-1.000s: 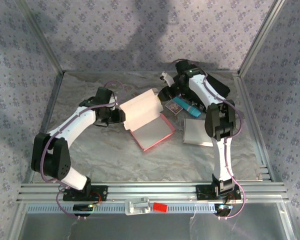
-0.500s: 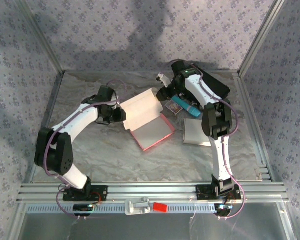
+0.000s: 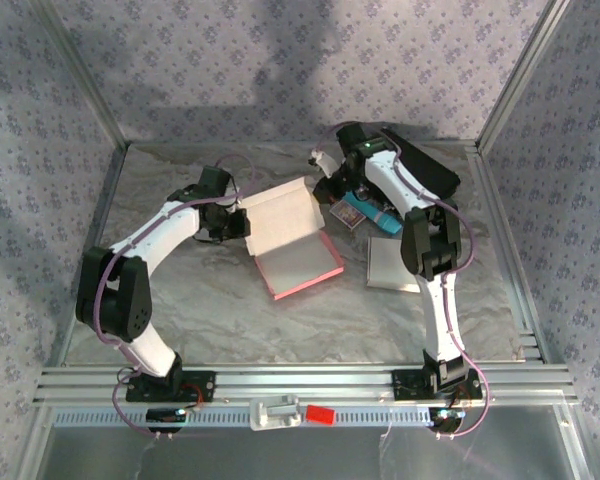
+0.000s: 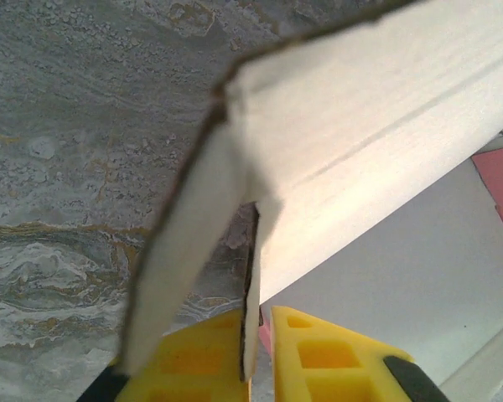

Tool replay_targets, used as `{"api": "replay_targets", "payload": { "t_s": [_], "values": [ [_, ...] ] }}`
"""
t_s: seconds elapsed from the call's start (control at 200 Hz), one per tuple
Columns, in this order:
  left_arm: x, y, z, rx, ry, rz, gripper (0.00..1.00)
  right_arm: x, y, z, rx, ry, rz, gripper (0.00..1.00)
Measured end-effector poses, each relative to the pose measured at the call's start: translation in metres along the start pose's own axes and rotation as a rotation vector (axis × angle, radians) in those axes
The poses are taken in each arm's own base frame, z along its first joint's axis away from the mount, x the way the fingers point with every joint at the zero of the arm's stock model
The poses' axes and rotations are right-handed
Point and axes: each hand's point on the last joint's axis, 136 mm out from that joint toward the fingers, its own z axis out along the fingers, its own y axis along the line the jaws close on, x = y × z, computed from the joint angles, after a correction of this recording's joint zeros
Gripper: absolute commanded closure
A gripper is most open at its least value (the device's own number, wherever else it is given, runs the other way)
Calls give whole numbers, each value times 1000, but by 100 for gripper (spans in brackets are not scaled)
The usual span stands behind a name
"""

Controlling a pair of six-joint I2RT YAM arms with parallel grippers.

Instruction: Fold the paper box

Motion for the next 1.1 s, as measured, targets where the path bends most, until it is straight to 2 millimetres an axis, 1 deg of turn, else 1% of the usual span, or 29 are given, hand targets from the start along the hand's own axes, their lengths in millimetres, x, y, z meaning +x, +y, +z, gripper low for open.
{"api": "replay_targets", "payload": {
  "t_s": [0.15, 0.36, 0.53, 0.74, 0.845, 1.009, 1.099],
  "values": [
    [-1, 2, 0, -8, -1, -1, 93, -1, 0, 2, 41, 0, -8, 100],
    [-10, 0, -4, -22, -23, -2, 98, -2, 0, -5, 117, -18, 27, 100],
    [-19, 2, -8, -61, -60, -31, 98, 1, 7, -9, 217, -50, 109, 100],
    [-31, 10, -10, -115, -117, -59, 99, -3, 19, -3, 369, -142, 247, 100],
    [-42, 13, -12, -126, -166, -70, 99, -10, 23, -2, 459, -212, 306, 100],
    [-74, 18, -17, -94, -293, -98, 98, -34, 22, -4, 586, -373, 336, 100],
    [-86, 21, -16, -72, -352, -101, 98, -46, 23, -7, 627, -455, 337, 100]
  ]
}}
